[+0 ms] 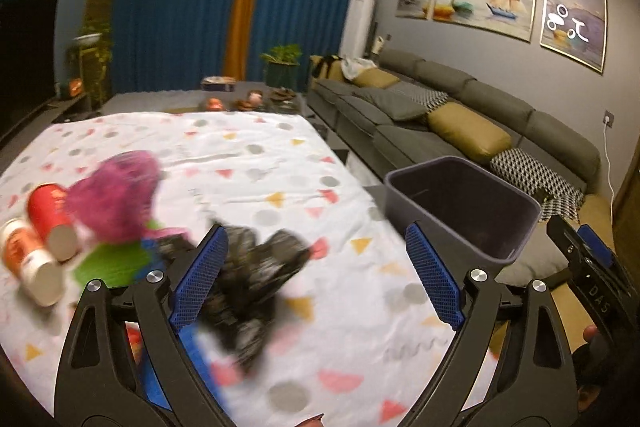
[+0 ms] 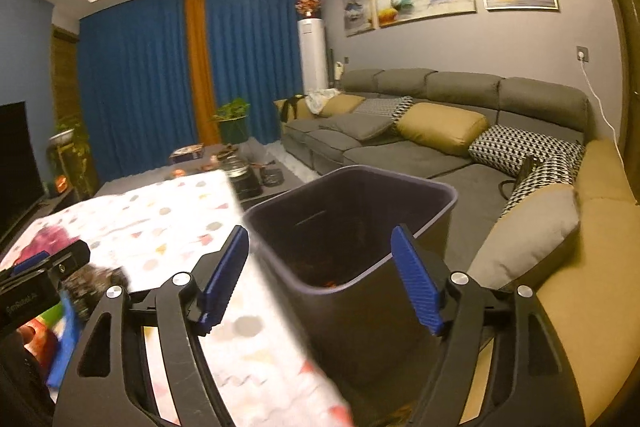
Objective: Collect trash
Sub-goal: 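Move both open tools back to the trash pile, then grasp the red paper cup with the left tool while the right tool grasps the blue foam net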
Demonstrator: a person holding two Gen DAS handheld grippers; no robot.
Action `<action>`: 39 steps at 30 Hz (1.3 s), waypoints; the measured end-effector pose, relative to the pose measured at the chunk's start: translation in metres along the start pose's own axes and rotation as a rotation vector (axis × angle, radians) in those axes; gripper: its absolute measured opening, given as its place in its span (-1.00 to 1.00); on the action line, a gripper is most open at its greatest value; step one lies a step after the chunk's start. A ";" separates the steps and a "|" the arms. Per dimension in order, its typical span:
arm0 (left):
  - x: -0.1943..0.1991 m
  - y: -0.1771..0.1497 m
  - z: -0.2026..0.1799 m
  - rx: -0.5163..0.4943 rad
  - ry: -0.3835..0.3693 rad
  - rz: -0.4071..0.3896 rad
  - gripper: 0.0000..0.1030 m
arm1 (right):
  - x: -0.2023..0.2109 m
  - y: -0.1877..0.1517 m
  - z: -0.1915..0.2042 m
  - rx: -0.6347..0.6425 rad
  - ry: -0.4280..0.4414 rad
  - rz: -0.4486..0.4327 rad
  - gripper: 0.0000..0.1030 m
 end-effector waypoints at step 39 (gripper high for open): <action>0.083 -0.092 0.143 0.130 0.161 0.165 0.70 | 0.076 -0.082 0.155 0.159 0.285 0.113 0.43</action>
Point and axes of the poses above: each gripper's, at about its wrist camera, not at the fingertips, and x roughly against the way its jaws point, z to its left, y to its top, the point moved 8 cm from there along -x, roughly the way its jaws point, and after that the axes turned 11 degrees about -y, right-handed, at the moved point
